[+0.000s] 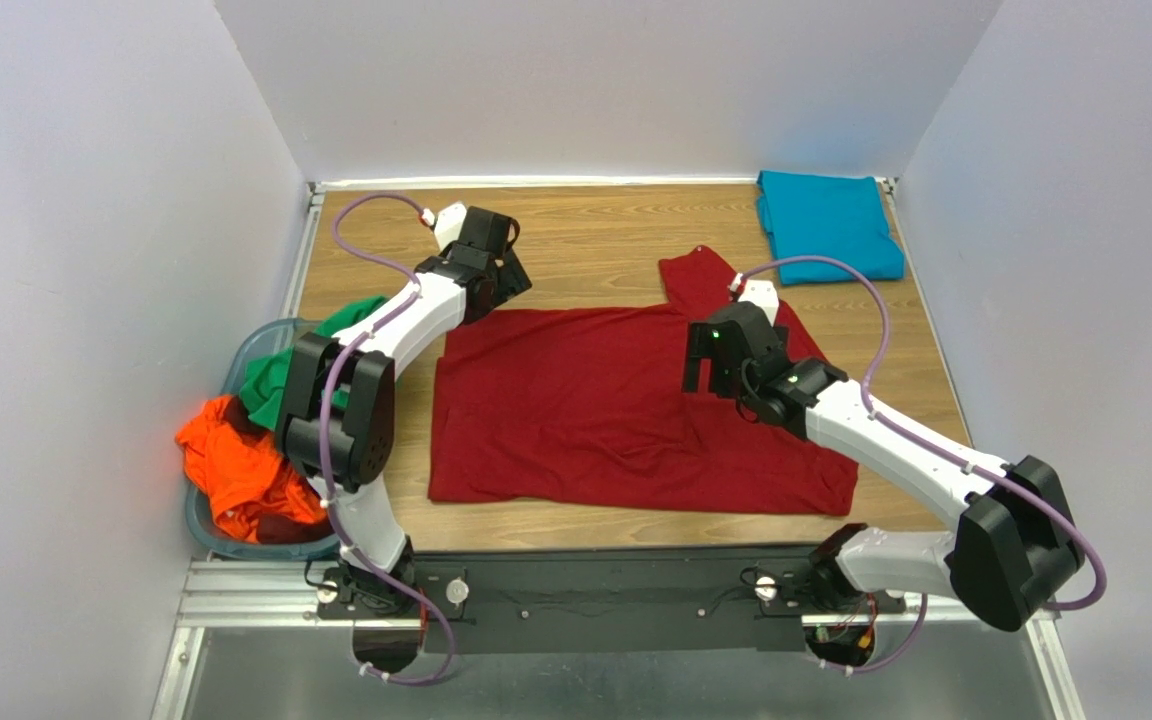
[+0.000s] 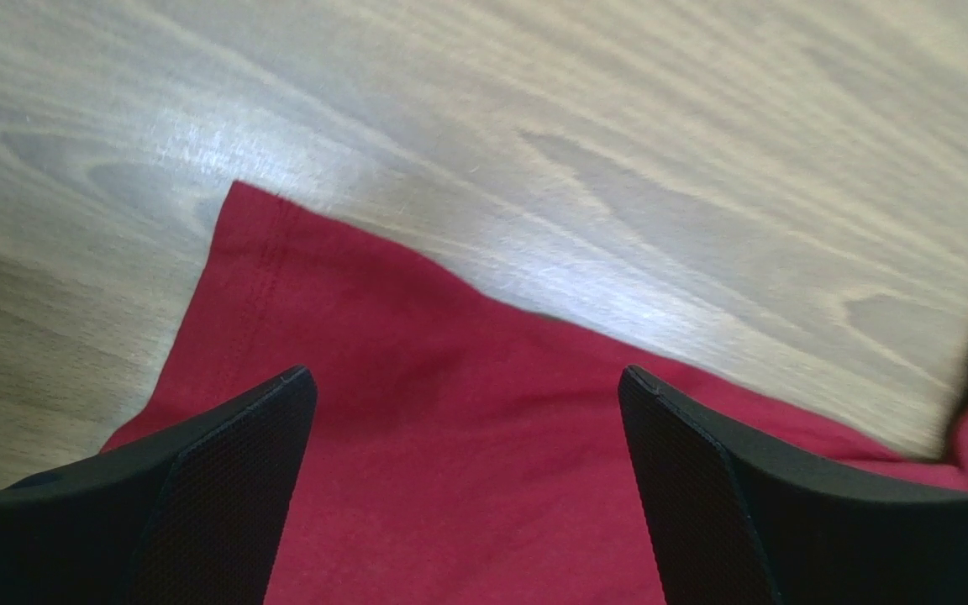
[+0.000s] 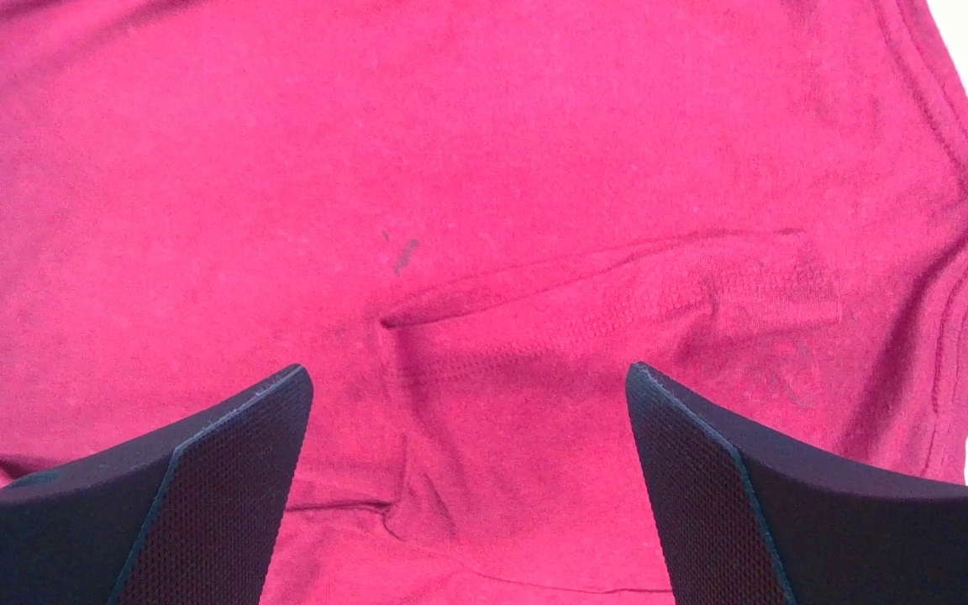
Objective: Fold and stack the t-shirts
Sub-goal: Fold the tshirt
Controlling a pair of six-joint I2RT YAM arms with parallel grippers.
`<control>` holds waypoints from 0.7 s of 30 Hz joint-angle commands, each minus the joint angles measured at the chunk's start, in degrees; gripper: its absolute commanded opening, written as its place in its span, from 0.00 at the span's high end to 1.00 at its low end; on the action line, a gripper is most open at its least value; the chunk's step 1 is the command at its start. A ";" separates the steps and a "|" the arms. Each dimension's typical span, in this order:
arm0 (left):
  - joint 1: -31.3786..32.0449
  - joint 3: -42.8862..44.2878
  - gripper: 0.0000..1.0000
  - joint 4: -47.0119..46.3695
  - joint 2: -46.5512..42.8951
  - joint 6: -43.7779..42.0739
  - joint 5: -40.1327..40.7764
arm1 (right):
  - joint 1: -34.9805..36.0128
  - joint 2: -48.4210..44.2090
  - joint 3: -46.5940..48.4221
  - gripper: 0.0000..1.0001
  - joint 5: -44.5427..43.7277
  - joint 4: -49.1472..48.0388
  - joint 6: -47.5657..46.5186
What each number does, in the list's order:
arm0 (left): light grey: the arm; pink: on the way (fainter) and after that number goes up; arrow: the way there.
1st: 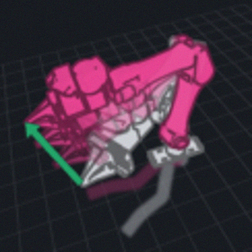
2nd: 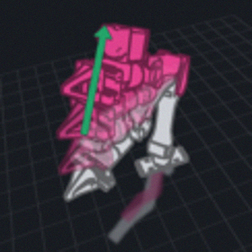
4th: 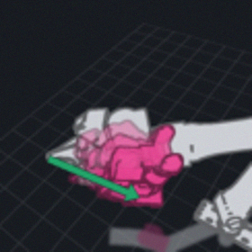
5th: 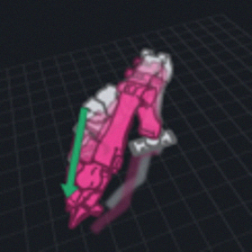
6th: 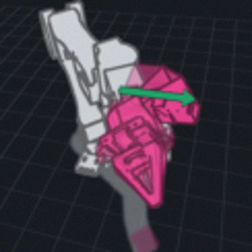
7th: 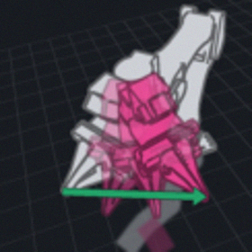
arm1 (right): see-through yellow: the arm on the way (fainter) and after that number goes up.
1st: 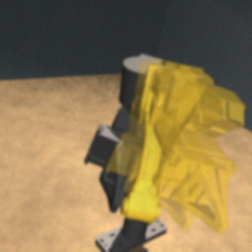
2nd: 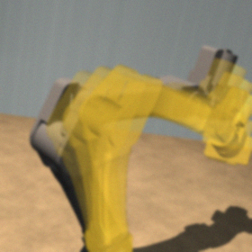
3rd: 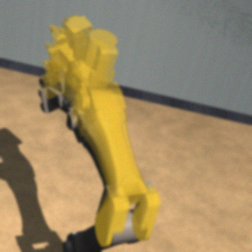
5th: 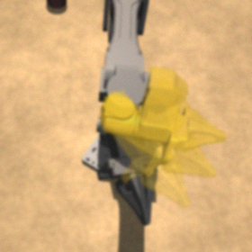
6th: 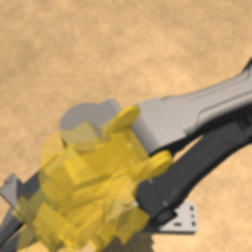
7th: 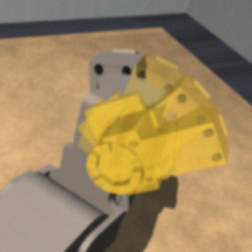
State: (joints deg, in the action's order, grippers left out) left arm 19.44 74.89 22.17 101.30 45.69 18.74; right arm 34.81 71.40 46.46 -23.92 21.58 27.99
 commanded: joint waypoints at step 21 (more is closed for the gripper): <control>-5.91 6.76 0.14 7.36 14.19 7.04 7.36 | 0.09 -3.37 -2.25 0.00 1.69 -1.54 -2.15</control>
State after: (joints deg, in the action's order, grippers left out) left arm 14.04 79.40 27.16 113.40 50.39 21.23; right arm 34.81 69.32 45.06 -22.87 20.91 26.81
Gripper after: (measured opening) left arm 0.869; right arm 0.997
